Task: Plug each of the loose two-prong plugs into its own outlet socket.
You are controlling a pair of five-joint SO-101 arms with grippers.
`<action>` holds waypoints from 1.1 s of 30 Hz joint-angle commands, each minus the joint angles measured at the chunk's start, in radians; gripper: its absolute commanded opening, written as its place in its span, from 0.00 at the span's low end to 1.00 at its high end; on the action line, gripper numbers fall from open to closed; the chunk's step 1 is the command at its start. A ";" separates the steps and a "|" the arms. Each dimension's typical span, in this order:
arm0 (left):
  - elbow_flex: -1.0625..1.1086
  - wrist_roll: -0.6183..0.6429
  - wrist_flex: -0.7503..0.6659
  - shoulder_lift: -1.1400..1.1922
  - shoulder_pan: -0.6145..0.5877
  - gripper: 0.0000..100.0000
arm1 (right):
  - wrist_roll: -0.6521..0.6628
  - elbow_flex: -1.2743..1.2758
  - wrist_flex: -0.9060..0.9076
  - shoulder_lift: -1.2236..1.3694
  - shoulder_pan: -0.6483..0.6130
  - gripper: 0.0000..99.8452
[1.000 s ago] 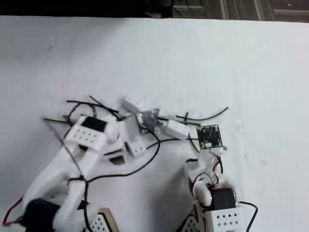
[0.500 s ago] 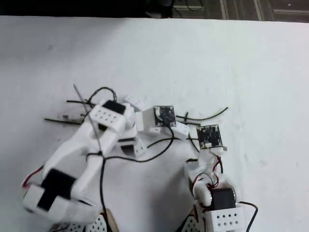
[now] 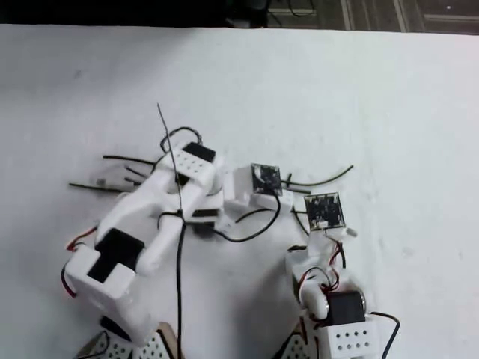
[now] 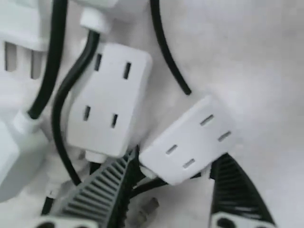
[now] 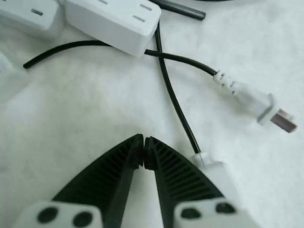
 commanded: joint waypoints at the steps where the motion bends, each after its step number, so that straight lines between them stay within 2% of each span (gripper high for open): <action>1: -0.003 0.026 0.087 -0.005 0.018 0.14 | 0.000 0.011 0.002 -0.007 -0.008 0.02; 6: -0.002 0.146 0.183 -0.007 0.015 0.02 | 0.000 0.011 0.002 -0.007 -0.008 0.02; 13: 0.002 0.341 0.261 -0.007 0.005 0.02 | 0.000 0.011 0.002 -0.007 -0.008 0.02; 18: 0.006 0.370 0.262 -0.030 -0.047 0.02 | 0.000 0.011 0.002 -0.007 -0.008 0.02; 23: 0.155 0.364 0.256 -0.249 -0.047 0.03 | 0.000 0.011 0.002 -0.007 -0.008 0.02; 25: 0.247 0.370 0.256 -0.384 -0.027 0.07 | 0.000 0.011 0.002 -0.007 -0.008 0.02; 27: 0.331 0.374 0.247 -0.518 -0.030 0.16 | 0.000 0.011 0.002 -0.007 -0.008 0.02; 30: 0.437 0.451 0.193 -0.688 -0.071 0.28 | 0.000 0.011 0.002 -0.007 -0.008 0.02; 33: 0.506 0.445 0.144 -0.771 -0.124 0.30 | 0.000 0.011 0.002 -0.007 -0.008 0.02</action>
